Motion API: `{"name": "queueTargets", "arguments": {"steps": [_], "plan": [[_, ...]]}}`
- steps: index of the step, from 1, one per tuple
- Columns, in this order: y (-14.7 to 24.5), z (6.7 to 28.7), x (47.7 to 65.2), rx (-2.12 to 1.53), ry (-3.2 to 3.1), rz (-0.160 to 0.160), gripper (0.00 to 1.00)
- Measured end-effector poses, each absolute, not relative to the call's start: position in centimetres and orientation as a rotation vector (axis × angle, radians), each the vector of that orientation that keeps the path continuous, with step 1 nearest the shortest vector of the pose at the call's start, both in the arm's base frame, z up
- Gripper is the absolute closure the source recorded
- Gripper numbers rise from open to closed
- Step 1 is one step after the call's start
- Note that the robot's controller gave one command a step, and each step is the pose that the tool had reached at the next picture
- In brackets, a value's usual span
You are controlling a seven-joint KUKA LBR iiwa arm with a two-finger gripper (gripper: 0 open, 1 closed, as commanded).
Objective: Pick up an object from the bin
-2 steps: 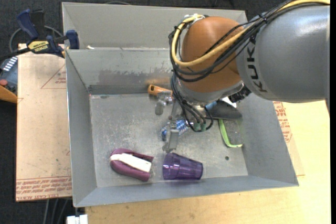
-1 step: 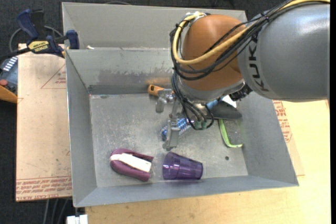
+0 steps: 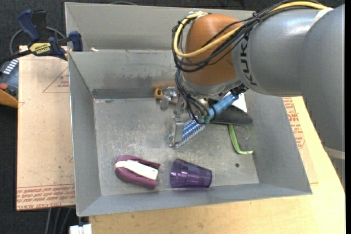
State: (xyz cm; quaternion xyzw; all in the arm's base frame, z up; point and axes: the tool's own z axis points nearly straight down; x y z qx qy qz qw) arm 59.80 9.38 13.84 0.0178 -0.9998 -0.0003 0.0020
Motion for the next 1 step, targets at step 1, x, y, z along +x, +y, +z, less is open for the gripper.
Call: {"name": "queueTargets", "arguments": {"steps": [1], "plan": [[8.28, 15.35, 63.45, 0.097, -3.148, -0.003, 0.0]]}}
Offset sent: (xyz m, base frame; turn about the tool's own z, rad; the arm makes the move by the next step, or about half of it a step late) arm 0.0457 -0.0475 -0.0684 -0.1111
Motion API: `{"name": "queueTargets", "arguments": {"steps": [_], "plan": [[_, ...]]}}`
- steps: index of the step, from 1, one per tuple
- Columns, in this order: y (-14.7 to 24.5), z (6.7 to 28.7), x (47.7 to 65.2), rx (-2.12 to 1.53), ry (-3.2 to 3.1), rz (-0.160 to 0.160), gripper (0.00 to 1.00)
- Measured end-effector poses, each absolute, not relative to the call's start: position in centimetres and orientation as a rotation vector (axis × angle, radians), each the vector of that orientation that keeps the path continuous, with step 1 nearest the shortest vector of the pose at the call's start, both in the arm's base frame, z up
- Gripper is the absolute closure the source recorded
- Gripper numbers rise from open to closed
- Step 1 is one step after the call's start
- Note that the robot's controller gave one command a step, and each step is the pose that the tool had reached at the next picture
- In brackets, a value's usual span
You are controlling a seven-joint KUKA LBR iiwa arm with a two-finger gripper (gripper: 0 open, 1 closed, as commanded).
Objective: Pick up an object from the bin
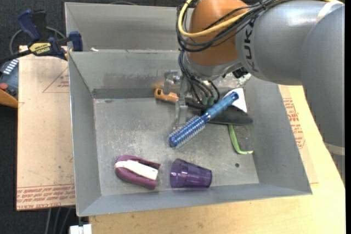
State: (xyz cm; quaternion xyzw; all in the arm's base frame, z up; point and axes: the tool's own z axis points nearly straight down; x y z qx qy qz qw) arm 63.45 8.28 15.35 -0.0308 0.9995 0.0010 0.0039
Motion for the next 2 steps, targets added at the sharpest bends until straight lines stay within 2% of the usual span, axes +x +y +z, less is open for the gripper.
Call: {"name": "queueTargets", "arguments": {"steps": [1, 2], "plan": [[4.9, 7.4, 64.8, -0.222, 3.119, 0.012, 0.0], [0.2, 8.2, 61.4, -0.123, 3.116, 0.011, 0.0]]}}
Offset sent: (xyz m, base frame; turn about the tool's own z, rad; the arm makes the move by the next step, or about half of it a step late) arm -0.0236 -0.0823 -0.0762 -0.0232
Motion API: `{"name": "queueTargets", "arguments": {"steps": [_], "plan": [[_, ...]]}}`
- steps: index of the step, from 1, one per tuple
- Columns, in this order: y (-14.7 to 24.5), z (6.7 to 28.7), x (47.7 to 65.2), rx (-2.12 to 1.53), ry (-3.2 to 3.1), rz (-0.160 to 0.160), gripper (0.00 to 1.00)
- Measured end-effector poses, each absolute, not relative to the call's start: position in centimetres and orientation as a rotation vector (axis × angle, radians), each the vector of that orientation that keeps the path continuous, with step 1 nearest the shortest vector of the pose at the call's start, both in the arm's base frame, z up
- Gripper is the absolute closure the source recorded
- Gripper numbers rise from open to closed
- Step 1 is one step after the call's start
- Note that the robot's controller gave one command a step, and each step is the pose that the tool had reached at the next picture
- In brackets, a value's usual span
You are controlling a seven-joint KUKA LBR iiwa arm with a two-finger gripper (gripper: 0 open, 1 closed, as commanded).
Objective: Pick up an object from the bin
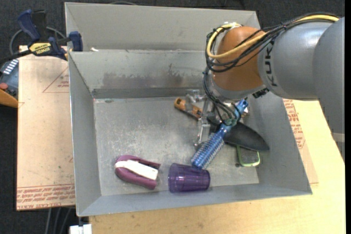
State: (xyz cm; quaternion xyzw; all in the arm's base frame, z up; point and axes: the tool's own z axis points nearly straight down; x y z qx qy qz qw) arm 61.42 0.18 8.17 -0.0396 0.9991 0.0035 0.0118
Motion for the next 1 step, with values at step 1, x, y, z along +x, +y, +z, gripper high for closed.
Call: {"name": "queueTargets", "arguments": {"steps": [1], "plan": [[-6.37, 7.16, 64.78, 0.239, 3.11, 0.016, 0.0]]}}
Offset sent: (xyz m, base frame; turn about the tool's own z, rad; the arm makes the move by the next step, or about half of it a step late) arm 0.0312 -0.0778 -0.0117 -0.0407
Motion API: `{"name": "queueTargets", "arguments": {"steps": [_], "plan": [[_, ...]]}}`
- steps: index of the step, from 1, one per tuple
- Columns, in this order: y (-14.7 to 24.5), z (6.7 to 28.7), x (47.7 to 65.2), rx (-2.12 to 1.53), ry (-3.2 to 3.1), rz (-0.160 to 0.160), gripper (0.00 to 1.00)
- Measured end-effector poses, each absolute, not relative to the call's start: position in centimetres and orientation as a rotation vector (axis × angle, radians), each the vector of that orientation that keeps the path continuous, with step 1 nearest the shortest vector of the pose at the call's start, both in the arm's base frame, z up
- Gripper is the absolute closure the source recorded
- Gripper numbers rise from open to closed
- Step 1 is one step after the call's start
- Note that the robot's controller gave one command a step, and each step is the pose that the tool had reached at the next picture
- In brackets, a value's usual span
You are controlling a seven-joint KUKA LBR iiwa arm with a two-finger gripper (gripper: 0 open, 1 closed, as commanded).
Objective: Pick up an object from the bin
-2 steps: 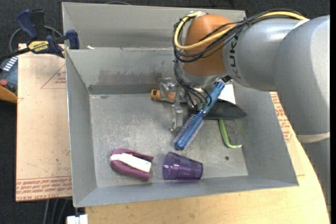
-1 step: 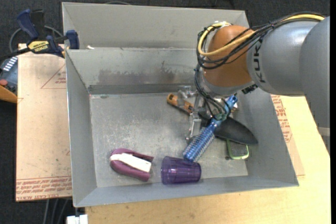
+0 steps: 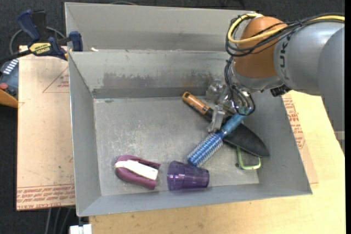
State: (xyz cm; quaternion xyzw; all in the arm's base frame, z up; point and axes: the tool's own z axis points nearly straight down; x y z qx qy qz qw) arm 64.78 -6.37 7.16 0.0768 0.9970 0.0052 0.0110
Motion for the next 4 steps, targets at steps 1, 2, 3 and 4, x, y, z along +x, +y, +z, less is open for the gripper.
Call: {"name": "queueTargets", "arguments": {"steps": [1, 2, 3, 4], "plan": [[-7.3, 7.1, 64.6, -0.174, 3.111, 0.021, 1.0], [-7.3, 7.1, 64.6, -0.172, 3.111, 0.022, 1.0], [-8.4, 16.5, 64.7, -0.147, 3.116, 0.021, 1.0], [-9.6, 12.4, 65.0, -0.121, 3.108, 0.021, 1.0]]}}
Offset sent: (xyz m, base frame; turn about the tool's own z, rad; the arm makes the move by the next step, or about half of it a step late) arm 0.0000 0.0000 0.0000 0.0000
